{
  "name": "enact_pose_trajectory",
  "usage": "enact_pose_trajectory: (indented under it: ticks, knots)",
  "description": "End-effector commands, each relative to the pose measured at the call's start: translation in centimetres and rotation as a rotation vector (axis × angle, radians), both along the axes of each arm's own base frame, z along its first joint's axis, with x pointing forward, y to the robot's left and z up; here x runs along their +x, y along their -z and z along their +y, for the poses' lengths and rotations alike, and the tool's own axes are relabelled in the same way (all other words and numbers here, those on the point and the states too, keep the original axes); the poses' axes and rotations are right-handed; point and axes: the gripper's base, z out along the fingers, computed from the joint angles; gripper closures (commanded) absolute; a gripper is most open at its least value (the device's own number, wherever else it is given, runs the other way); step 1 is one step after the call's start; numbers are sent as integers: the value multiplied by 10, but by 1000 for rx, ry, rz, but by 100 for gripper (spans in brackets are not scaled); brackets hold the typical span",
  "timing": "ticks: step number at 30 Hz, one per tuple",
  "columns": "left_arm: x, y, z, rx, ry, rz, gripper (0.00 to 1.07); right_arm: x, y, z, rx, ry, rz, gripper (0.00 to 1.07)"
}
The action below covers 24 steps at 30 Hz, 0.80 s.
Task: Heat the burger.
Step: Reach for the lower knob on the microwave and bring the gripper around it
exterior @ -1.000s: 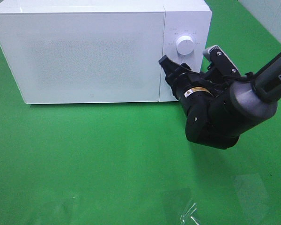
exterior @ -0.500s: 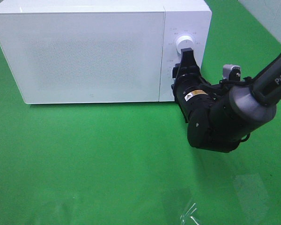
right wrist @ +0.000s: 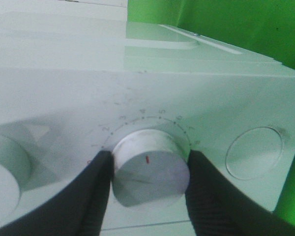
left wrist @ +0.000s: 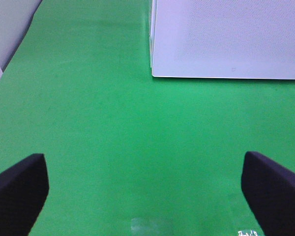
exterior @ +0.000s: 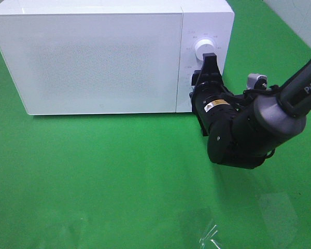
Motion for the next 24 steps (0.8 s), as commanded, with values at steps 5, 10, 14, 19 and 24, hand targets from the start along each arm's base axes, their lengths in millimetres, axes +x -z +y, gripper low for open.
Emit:
enact_pose_trajectory:
  ticks: [5,10,14,19,24]
  knots:
    - [-2,0,0,0,-4,-24,7,9,-36,21,-20,-104,-244,102]
    - [-2,0,0,0,-4,-24,7,10,-34,14,-12,-27,-219,91]
    - [-2,0,0,0,-4,-24,7,10,-33,10,2,20,-204,75]
    - [-2,0,0,0,-4,-24,7,10,-31,7,15,59,-174,57]
    - [-2,0,0,0,-4,-24,7,4,-29,18,16,18,-147,44]
